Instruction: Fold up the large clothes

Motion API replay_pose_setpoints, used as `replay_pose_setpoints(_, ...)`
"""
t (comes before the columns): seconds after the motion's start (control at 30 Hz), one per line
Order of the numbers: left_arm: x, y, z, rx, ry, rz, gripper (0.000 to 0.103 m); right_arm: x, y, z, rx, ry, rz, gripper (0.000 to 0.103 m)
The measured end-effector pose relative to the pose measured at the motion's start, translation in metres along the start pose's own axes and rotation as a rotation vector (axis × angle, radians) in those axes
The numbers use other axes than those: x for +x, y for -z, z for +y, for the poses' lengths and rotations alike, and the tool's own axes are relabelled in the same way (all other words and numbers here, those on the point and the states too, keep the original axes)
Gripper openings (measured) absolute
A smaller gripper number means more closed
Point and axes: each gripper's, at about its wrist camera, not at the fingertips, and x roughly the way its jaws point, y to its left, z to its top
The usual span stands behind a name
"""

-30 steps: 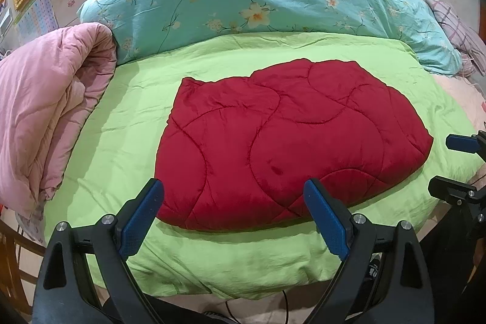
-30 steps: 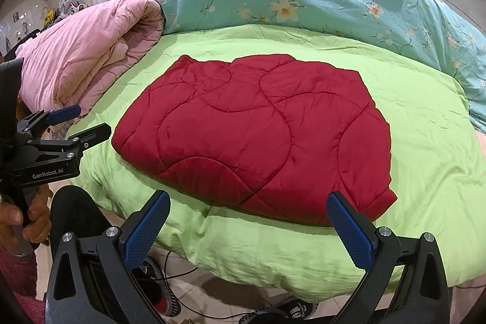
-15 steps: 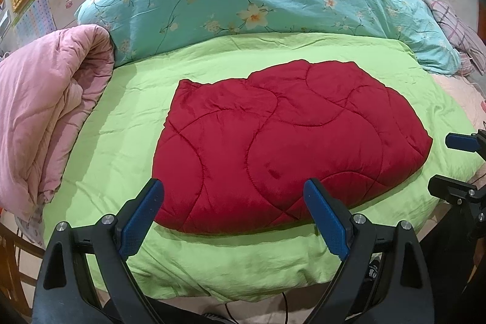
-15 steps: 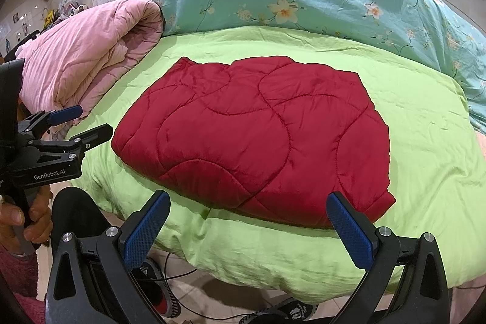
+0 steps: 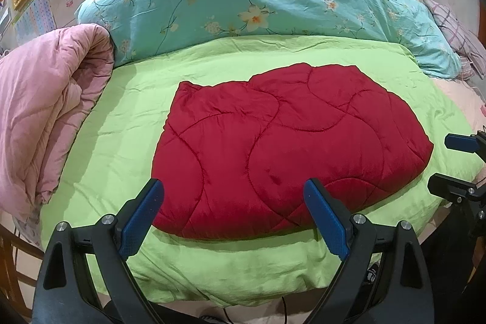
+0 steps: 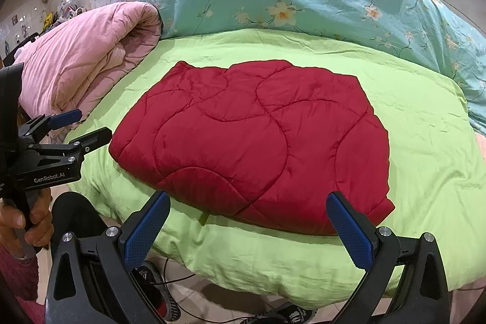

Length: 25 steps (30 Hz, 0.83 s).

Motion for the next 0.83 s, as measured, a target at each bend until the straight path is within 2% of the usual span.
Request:
replay_pose_setpoints(0.7, 0.016, -0.004, -0.005, 0.016, -0.003, 0.013, 0.094, 0.024, -0.008, -0.013, 0.028, -0.007, 0.02, 0.103)
replay_pose_setpoints(0.83, 0.02, -0.004, -0.006, 0.018, 0.024, 0.018, 0.094, 0.03, -0.008, -0.015, 0.032, -0.017, 0.027, 0.103)
